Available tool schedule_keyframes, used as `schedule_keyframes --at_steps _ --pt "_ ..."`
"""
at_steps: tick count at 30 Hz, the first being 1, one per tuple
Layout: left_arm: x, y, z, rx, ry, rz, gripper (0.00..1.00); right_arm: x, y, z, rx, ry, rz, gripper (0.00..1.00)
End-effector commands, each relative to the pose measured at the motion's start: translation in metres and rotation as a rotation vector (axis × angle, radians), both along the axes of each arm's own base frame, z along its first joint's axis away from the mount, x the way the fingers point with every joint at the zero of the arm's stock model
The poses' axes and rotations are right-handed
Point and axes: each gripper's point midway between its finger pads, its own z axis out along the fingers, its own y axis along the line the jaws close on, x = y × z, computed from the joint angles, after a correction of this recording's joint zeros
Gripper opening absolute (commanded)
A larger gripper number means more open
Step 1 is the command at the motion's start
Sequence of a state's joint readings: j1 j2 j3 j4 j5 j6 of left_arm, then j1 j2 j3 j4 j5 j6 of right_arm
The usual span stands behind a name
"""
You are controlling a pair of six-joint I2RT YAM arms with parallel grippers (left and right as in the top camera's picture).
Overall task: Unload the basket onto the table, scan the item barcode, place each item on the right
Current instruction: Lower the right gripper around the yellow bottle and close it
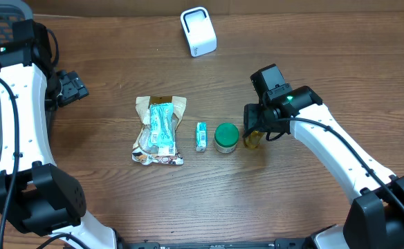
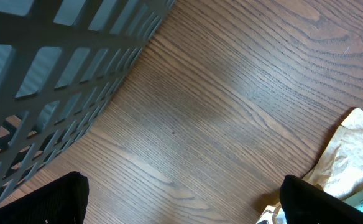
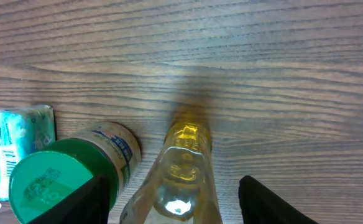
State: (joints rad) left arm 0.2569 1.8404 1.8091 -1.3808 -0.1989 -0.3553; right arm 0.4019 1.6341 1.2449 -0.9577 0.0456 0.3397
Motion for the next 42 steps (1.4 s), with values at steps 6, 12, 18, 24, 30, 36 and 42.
schedule_keyframes --at_steps 6,12,18,24,30,36,42 --pt "0.003 0.005 0.002 0.017 0.000 -0.012 0.99 -0.001 0.006 0.000 -0.003 -0.013 -0.013 0.72" --pt "0.003 0.005 0.002 0.017 -0.001 -0.011 0.99 -0.002 0.004 -0.001 -0.008 -0.008 -0.041 0.72" --pt "0.003 0.005 0.002 0.017 0.000 -0.012 1.00 -0.003 -0.003 -0.001 -0.032 -0.003 -0.093 0.72" --pt "0.003 0.005 0.002 0.017 0.000 -0.012 1.00 0.003 -0.013 0.008 -0.087 -0.038 -0.111 0.90" --pt "0.003 0.005 0.002 0.017 -0.001 -0.011 0.99 0.006 -0.011 0.032 -0.081 -0.041 -0.111 1.00" --pt "0.003 0.005 0.002 0.017 0.000 -0.012 0.99 0.008 -0.008 0.032 -0.067 -0.045 -0.100 1.00" --pt "0.003 0.005 0.002 0.017 -0.001 -0.011 1.00 0.000 -0.004 0.029 -0.047 -0.010 -0.099 0.76"
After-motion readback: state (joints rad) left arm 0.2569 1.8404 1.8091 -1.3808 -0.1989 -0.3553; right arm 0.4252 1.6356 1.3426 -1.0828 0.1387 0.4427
